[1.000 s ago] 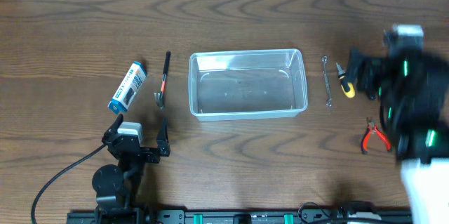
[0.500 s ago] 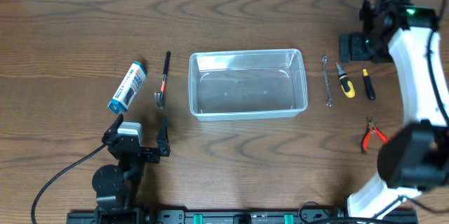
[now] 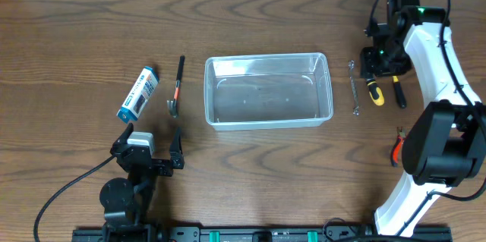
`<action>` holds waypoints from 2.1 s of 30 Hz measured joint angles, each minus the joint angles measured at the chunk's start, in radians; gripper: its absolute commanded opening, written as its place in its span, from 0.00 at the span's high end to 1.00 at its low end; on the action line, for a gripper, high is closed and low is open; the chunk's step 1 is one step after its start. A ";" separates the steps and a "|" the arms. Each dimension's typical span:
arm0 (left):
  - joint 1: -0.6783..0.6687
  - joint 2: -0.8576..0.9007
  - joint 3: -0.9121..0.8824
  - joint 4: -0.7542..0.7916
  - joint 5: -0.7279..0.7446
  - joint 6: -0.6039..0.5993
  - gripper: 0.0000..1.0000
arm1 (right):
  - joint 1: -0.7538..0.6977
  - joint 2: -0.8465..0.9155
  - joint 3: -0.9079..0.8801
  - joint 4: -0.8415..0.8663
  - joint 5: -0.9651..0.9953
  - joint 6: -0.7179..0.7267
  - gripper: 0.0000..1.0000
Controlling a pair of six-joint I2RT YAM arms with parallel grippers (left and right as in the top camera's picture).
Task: Pack container
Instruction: 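Move the right gripper over the silver wrench and lower onto it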
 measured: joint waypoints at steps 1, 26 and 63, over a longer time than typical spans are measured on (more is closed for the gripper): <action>0.000 0.000 0.000 0.000 0.000 0.000 0.02 | 0.006 0.000 0.000 0.006 0.000 -0.002 0.60; 0.000 0.000 0.000 0.000 0.000 0.000 0.02 | 0.055 0.005 -0.235 0.248 0.037 0.007 0.68; 0.000 0.000 0.000 0.000 0.000 0.000 0.02 | 0.062 0.005 -0.284 0.417 0.078 0.037 0.66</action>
